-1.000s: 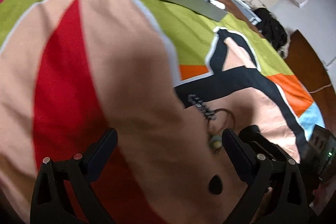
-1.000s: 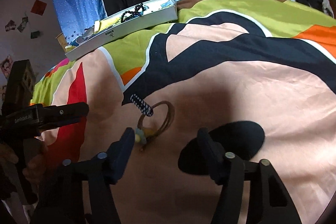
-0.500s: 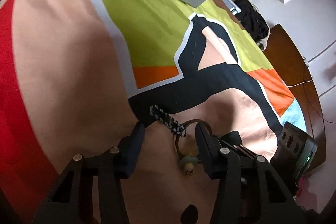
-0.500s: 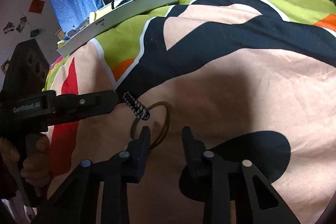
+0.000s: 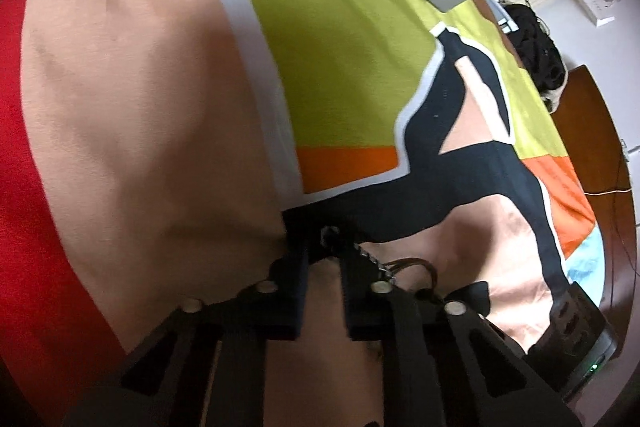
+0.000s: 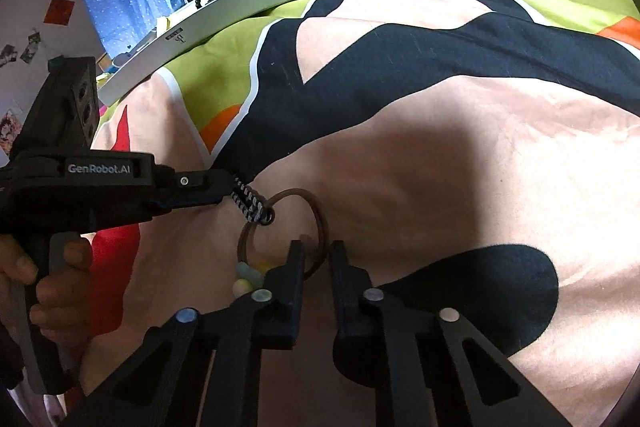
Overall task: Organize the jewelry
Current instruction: 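Grasp the brown cord necklace with the right tool while the left tool pinches its beaded end, then carry the cord necklace with the right tool into the white tray and release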
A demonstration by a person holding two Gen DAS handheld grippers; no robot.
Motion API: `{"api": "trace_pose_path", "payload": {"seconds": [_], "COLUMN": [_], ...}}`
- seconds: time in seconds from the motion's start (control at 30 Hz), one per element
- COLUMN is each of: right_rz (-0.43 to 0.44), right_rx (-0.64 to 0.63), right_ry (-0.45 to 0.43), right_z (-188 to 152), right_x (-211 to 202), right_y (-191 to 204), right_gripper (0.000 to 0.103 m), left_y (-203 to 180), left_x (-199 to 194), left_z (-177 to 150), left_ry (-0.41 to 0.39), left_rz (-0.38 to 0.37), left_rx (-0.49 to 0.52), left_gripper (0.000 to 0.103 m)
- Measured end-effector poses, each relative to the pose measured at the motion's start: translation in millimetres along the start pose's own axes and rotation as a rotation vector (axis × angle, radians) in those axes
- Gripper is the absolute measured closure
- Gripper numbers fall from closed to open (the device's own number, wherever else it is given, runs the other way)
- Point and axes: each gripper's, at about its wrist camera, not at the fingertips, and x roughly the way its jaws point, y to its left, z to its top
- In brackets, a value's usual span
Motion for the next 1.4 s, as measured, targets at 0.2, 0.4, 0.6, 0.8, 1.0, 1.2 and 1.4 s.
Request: {"api": "trace_pose_path", "payload": {"seconds": [0.2, 0.4, 0.6, 0.8, 1.0, 1.2, 1.4], "right_rz": [-0.02, -0.032, -0.029, -0.024, -0.031, -0.035, -0.034], "right_rx": [0.007, 0.029, 0.039, 0.05, 0.049, 0.053, 0.058], "right_ry": [-0.016, -0.033, -0.036, -0.042, -0.054, -0.059, -0.068], "right_z": [-1.3, -2.4, -3.6, -2.7, -5.2, -9.2, -14.4], "right_x": [-2.7, -7.8, -10.3, -11.5, -16.7, -20.4, -23.5], "right_y": [0.8, -4.3, -8.6, -11.2, -13.8, -13.8, -13.8], "right_gripper": [0.096, 0.097, 0.097, 0.097, 0.097, 0.097, 0.097], "left_y": [13.7, 15.5, 4.4, -13.7, -43.6, -46.5, -35.1], "left_x": [-5.9, -9.6, -11.2, -1.7, 13.8, 17.0, 3.7], "left_z": [-4.5, -6.8, -2.1, 2.8, -4.8, -12.7, -28.2], "left_ry": [0.009, 0.02, -0.001, -0.009, -0.014, -0.031, -0.053], "left_rz": [-0.021, -0.096, -0.136, -0.005, 0.215, 0.296, 0.205], "left_rx": [-0.044, -0.083, -0.105, -0.073, 0.07, 0.132, 0.159], "left_gripper": [0.103, 0.103, 0.061, 0.059, 0.065, 0.08, 0.098]}}
